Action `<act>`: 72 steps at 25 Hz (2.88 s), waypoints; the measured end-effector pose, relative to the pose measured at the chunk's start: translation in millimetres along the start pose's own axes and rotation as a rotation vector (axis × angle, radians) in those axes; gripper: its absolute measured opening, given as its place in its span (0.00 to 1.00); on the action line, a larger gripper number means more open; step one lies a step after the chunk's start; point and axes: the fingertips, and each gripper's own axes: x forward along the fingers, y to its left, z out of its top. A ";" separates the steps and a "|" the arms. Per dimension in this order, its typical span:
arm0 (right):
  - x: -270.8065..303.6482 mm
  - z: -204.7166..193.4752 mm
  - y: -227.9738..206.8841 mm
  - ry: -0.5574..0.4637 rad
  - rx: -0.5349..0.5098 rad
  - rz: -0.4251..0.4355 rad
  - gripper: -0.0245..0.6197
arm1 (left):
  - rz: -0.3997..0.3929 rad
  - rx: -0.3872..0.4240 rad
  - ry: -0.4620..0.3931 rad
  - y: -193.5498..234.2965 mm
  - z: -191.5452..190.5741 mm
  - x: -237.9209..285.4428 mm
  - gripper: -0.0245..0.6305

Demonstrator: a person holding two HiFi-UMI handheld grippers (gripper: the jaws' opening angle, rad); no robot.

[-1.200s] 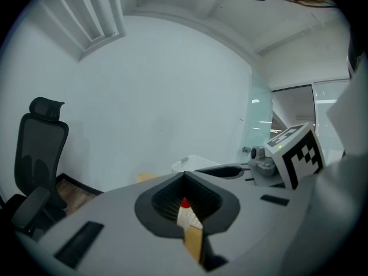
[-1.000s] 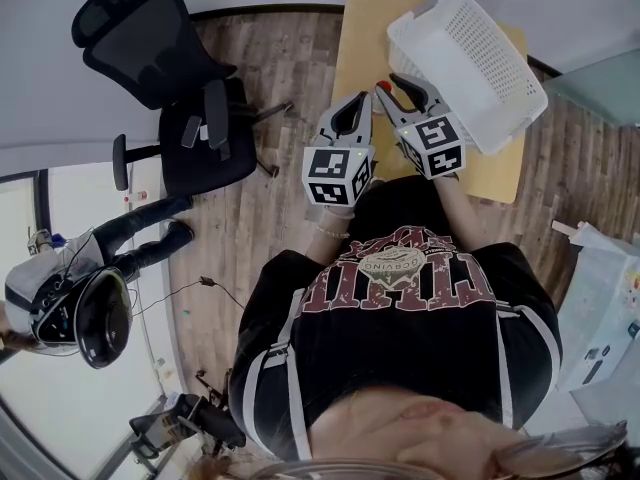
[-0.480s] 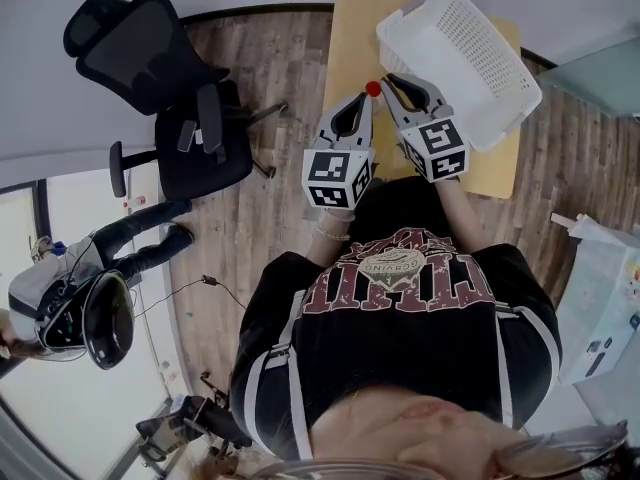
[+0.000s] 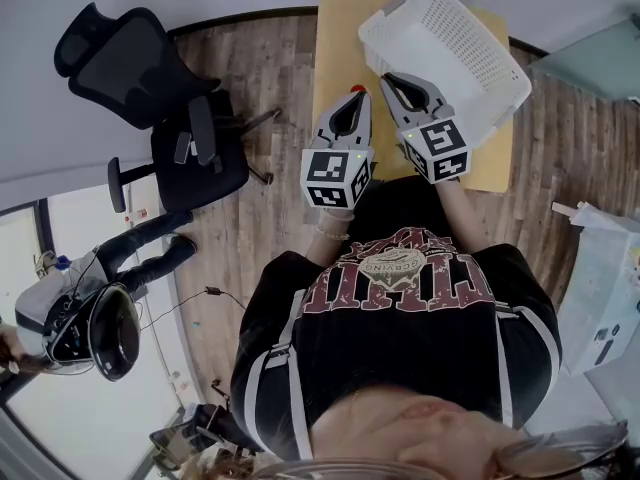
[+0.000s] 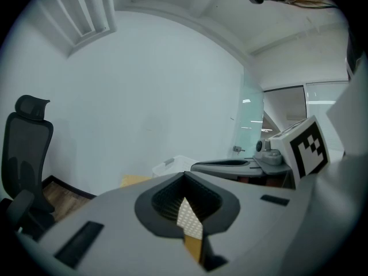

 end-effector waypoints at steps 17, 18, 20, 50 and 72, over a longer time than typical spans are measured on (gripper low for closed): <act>-28.6 -3.3 -40.1 -0.016 0.052 -0.123 0.07 | -0.124 0.051 0.023 -34.4 6.3 29.1 0.11; -31.0 -4.2 -42.3 -0.016 0.055 -0.130 0.07 | -0.132 0.053 0.026 -37.1 5.6 30.7 0.11; -35.9 -5.7 -46.8 -0.016 0.060 -0.146 0.07 | -0.147 0.057 0.030 -42.6 4.5 33.6 0.11; -88.6 -20.6 -87.0 -0.016 0.118 -0.311 0.07 | -0.314 0.117 0.077 -100.1 -4.5 59.2 0.11; -114.2 -29.3 -105.3 -0.005 0.134 -0.395 0.07 | -0.391 0.125 0.097 -128.1 -10.4 73.1 0.11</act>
